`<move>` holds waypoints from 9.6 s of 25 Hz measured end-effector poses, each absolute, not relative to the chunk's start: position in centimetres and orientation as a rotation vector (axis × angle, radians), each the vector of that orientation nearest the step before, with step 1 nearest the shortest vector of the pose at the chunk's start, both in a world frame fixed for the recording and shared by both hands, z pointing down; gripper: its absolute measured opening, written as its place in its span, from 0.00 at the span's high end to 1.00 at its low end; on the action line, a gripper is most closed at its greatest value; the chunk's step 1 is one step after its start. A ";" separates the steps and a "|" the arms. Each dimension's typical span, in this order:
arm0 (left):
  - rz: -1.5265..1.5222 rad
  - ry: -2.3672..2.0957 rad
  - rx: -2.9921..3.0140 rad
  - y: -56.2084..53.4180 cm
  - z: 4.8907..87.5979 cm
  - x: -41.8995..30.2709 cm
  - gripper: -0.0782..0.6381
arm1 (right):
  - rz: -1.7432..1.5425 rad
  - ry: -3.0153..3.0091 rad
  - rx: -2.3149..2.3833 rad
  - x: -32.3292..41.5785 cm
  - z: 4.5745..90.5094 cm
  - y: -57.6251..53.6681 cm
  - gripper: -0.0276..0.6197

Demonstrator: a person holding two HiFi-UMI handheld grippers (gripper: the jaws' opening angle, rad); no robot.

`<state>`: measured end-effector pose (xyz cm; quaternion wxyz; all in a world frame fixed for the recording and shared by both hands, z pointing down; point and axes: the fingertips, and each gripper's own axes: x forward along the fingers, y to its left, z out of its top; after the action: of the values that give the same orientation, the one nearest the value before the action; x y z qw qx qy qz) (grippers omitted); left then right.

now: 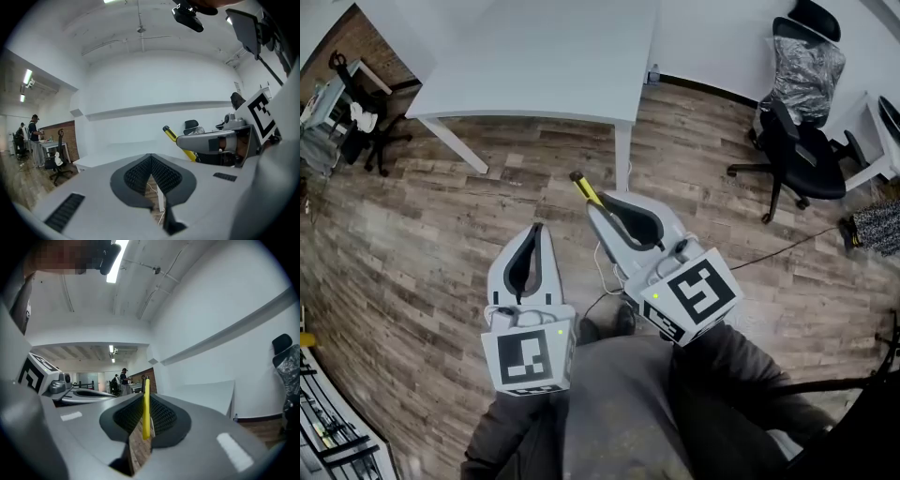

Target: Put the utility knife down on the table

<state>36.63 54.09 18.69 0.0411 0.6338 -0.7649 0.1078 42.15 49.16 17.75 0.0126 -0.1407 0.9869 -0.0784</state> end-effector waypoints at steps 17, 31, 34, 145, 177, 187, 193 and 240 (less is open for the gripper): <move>0.270 -2.365 1.820 51.1 21.3 25.6 0.89 | -0.280 3.134 -0.408 32.7 20.2 45.7 0.89; 0.237 -2.236 1.921 41.7 22.6 9.0 0.89 | -0.286 3.156 -0.566 16.3 21.3 36.9 0.89; 0.242 -2.224 1.954 40.6 22.6 6.2 0.89 | -0.284 3.147 -0.599 13.4 21.2 36.0 0.89; 0.525 -1.528 2.148 -17.6 39.3 -13.1 0.89 | -0.875 3.122 -1.207 -7.7 39.9 -19.1 0.89; 0.540 -1.475 2.106 -17.8 42.5 -14.5 0.89 | -0.995 3.143 -1.235 -9.1 44.1 -18.9 0.89; 0.538 -1.477 2.103 -17.9 42.7 -14.6 0.89 | -0.999 3.146 -1.237 -9.2 44.3 -18.9 0.89; 0.542 -1.471 2.103 -17.9 42.7 -14.5 0.89 | -0.998 3.144 -1.243 -9.0 44.3 -19.0 0.89; 0.504 -1.517 2.148 -17.5 39.0 -12.9 0.89 | -0.891 3.152 -1.234 -8.2 41.2 -18.8 0.95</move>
<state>-12.91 -17.51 38.96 0.2301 0.7806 -0.5514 0.1832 -8.21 -18.76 41.19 -0.1783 -0.3470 0.8861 -0.2503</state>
